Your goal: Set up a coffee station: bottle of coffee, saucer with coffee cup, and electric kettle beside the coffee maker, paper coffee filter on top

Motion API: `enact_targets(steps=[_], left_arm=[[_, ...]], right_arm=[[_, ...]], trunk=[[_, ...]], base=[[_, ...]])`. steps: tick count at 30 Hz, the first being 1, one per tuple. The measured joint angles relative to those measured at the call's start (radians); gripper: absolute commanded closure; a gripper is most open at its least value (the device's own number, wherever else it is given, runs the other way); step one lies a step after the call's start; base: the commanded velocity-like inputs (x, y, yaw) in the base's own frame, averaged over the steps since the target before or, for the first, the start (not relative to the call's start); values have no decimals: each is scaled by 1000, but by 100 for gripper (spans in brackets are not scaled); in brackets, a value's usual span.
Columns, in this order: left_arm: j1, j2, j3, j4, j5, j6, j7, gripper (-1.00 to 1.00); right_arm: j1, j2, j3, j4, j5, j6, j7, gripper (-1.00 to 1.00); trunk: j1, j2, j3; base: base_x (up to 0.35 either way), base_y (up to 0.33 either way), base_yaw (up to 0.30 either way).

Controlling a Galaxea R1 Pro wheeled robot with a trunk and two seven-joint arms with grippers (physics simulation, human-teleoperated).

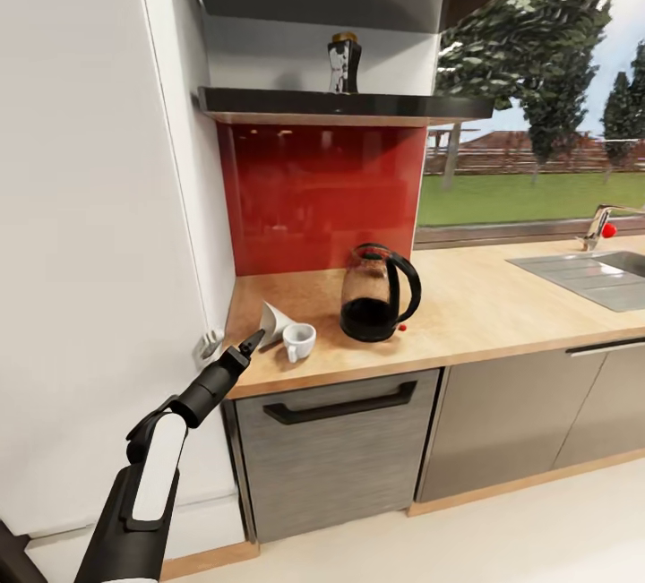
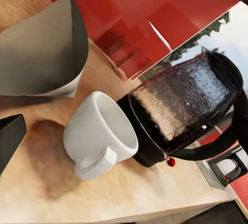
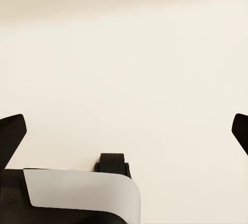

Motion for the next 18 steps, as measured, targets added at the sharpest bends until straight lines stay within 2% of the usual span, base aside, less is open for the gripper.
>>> enact_targets(steps=[6, 12, 18], left_arm=[[0, 0, 0, 0, 1, 0, 0, -100], [0, 0, -1, 0, 1, 0, 0, -100], [0, 0, 0, 0, 1, 0, 0, -100]], right_arm=[[0, 0, 0, 0, 0, 0, 0, -100], [0, 0, 0, 0, 0, 0, 0, -100], [0, 0, 0, 0, 0, 0, 0, -100]], trunk=[[0, 0, 0], [0, 0, 0], [0, 0, 0]], base=[[45, -12, 0], [153, -109, 0], [59, -44, 0]])
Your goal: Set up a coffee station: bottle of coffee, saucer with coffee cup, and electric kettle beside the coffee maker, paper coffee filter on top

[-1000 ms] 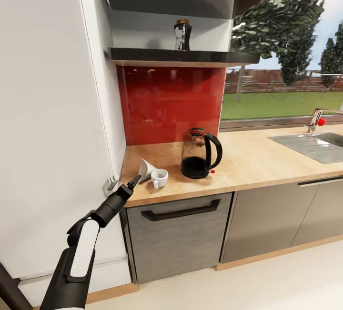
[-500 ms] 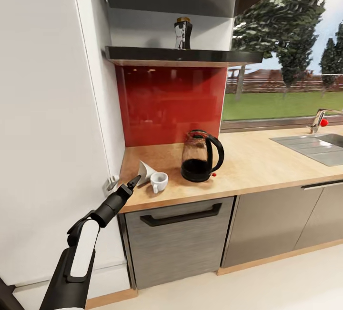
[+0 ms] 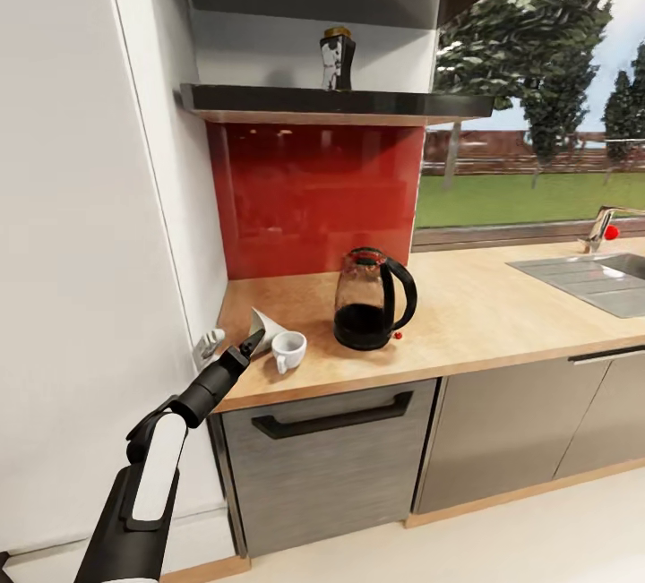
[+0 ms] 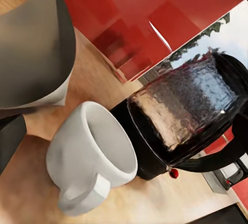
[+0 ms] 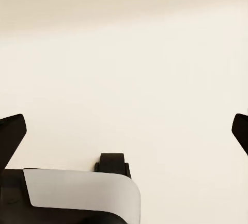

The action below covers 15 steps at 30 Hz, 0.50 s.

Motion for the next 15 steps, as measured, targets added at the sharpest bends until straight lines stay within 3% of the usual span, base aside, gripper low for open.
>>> enact_targets(steps=[15], left_arm=[[0, 0, 0, 0, 1, 0, 0, -100]], right_arm=[[0, 0, 0, 0, 0, 0, 0, -100]], trunk=[[0, 0, 0]], base=[[90, -4, 0]])
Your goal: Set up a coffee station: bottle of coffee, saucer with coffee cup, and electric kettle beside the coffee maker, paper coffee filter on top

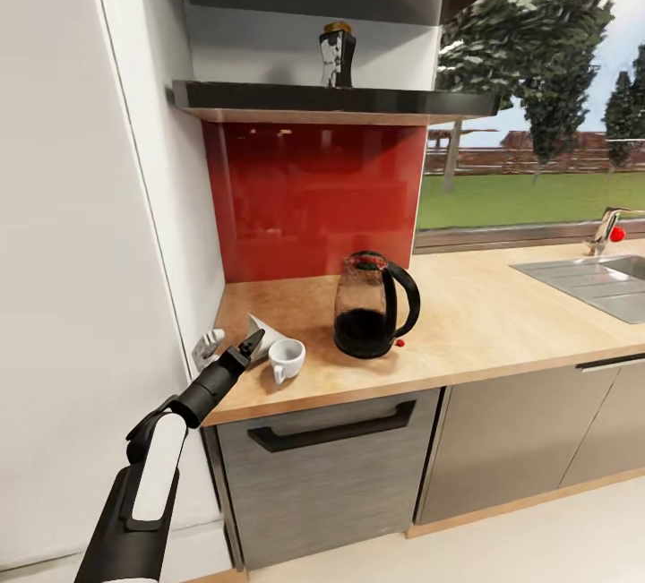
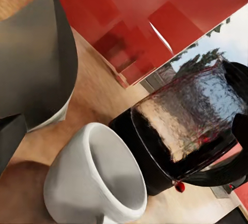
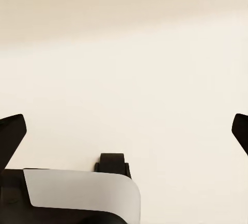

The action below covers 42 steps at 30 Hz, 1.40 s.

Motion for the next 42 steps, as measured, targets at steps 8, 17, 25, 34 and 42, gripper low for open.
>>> enact_targets(steps=[8, 17, 25, 34, 42], left_arm=[[0, 0, 0, 0, 0, 0, 0, -100], [0, 0, 0, 0, 0, 0, 0, -100], [0, 0, 0, 0, 0, 0, 0, -100], [0, 0, 0, 0, 0, 0, 0, -100], [0, 0, 0, 0, 0, 0, 0, -100]], right_arm=[[0, 0, 0, 0, 0, 0, 0, -100], [0, 0, 0, 0, 0, 0, 0, -100], [0, 0, 0, 0, 0, 0, 0, -100], [0, 0, 0, 0, 0, 0, 0, -100], [0, 0, 0, 0, 0, 0, 0, -100]], trunk=[[0, 0, 0], [0, 0, 0], [0, 0, 0], [0, 0, 0], [0, 0, 0]], base=[[112, 20, 0], [45, -9, 0], [39, -27, 0], [1, -1, 0], [85, 0, 0]])
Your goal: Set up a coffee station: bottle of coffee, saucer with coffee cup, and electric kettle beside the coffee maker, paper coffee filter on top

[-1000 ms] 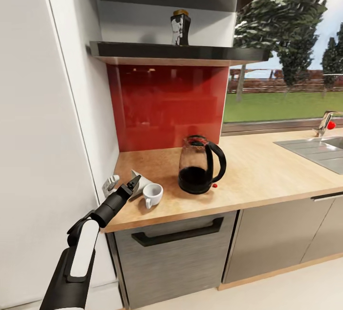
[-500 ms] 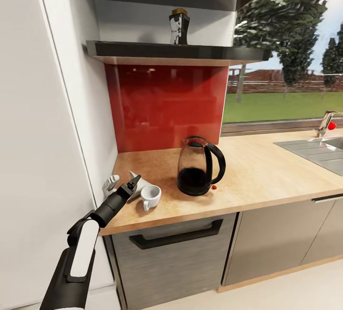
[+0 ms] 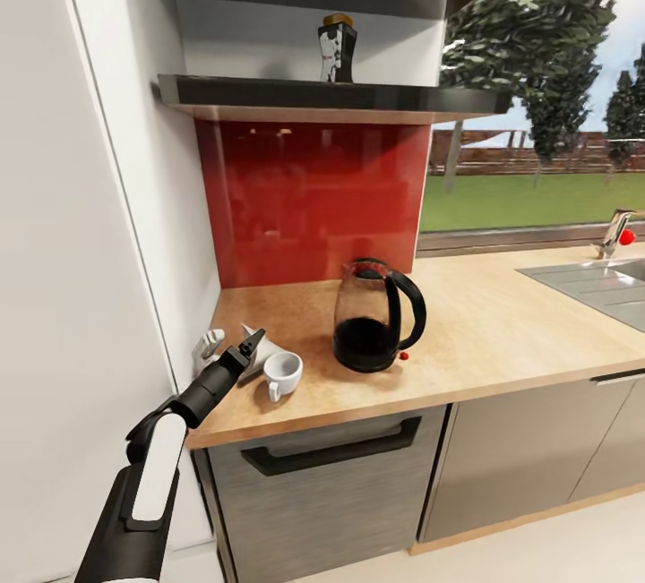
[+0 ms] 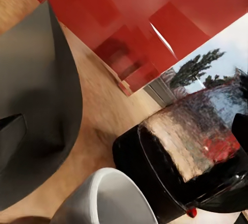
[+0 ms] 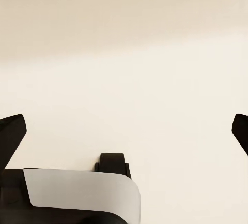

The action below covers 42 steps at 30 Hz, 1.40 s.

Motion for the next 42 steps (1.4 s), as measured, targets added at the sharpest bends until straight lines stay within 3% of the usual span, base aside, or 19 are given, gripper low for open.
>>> enact_targets(steps=[42], left_arm=[[0, 0, -3, 2, -1, 36, 3, -100]], right_arm=[[0, 0, 0, 0, 0, 0, 0, -100]], trunk=[[0, 0, 0]], base=[[9, 0, 0]])
